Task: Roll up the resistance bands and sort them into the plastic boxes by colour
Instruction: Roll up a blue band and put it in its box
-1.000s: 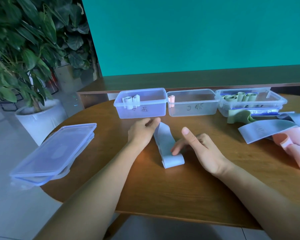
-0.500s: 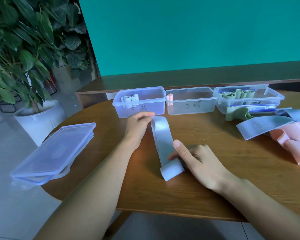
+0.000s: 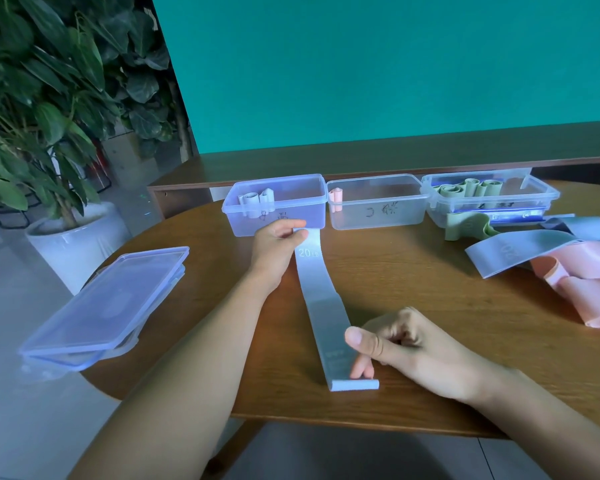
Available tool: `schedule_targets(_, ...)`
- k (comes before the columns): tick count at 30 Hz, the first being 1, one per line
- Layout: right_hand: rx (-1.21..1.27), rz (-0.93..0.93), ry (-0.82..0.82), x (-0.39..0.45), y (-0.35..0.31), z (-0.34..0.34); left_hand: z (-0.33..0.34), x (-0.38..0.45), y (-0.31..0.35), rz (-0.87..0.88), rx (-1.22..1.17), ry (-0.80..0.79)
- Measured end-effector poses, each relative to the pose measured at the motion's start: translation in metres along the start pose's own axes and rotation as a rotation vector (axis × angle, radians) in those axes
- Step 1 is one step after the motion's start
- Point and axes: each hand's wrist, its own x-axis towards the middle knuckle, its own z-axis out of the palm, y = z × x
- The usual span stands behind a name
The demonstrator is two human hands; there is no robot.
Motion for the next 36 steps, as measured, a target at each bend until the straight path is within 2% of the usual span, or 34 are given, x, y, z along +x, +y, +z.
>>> schedule_targets(6,-0.051,-0.083,0.000,-0.007,0.000,0.000,0.008,0.012,-0.001,-0.024,0.042,0.001)
schedule_targets(10,-0.091,-0.123,-0.055,-0.012,0.001,0.008,0.008,0.020,-0.005,-0.017,0.109,-0.014)
schedule_targets(13,-0.031,-0.135,0.063,-0.010,0.005,0.008,0.008,0.023,-0.009,0.009,0.188,-0.030)
schedule_targets(16,-0.023,-0.118,0.201,-0.004,0.012,0.002,0.008,0.021,-0.010,0.019,0.272,0.021)
schedule_targets(21,-0.140,-0.114,0.283,0.002,0.017,0.000,0.001,-0.002,0.000,0.078,0.404,0.131)
schedule_targets(25,-0.257,-0.181,0.189,0.000,0.020,0.003,-0.008,-0.042,0.011,0.162,0.552,0.004)
schedule_targets(29,-0.251,-0.188,0.125,-0.006,0.018,0.002,-0.015,-0.092,0.021,0.179,0.665,-0.109)
schedule_targets(32,-0.237,-0.197,0.119,-0.015,0.019,0.001,-0.024,-0.141,0.030,0.249,0.649,-0.118)
schedule_targets(36,-0.254,-0.196,0.104,-0.023,0.020,0.001,-0.030,-0.198,0.046,0.351,0.579,-0.239)
